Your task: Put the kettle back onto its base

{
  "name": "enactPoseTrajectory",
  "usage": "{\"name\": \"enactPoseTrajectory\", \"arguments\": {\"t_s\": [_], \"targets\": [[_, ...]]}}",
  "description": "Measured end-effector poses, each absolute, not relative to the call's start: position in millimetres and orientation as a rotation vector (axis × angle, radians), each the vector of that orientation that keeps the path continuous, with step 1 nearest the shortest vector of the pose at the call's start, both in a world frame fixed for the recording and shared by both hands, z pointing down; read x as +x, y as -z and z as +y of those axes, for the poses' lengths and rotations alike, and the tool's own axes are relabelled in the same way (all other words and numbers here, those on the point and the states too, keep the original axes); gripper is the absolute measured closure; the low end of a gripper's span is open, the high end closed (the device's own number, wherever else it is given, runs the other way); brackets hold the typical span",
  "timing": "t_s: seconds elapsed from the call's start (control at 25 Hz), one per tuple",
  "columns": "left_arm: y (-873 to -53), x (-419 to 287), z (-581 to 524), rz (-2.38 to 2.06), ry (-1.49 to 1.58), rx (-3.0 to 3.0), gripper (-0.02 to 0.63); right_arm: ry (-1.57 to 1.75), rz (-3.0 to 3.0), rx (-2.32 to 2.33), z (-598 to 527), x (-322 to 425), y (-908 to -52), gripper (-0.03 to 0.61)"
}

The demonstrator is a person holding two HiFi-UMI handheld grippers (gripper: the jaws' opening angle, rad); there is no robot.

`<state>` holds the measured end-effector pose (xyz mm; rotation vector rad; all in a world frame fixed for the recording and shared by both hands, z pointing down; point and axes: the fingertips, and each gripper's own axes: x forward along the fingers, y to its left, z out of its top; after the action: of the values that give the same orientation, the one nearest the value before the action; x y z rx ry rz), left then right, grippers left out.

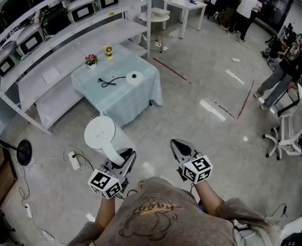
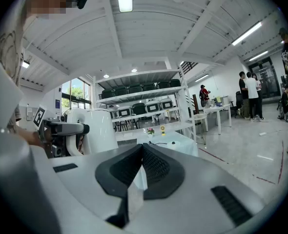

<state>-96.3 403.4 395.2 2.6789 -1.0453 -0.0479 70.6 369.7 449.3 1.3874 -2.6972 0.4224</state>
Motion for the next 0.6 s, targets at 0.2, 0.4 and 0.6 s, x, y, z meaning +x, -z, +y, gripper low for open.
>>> {"name": "enactPoseTrajectory", "arguments": {"t_s": [0.2, 0.4, 0.6], "targets": [[-397.7, -102.4, 395.5, -1.022, 0.024, 2.705, 0.543, -0.417, -2.707, 1.426, 364.3, 60.4, -448.3, 0.578], [-407.8, -114.7, 392.2, -1.001, -0.004, 2.731, 0.542, -0.428, -2.679, 1.483, 366.3, 51.2, -461.2, 0.578], [-413.6, -124.0, 379.9, -0.984, -0.01, 2.738, 0.543, -0.45, -2.661, 1.522, 362.3, 42.9, -469.8, 0.578]]}}
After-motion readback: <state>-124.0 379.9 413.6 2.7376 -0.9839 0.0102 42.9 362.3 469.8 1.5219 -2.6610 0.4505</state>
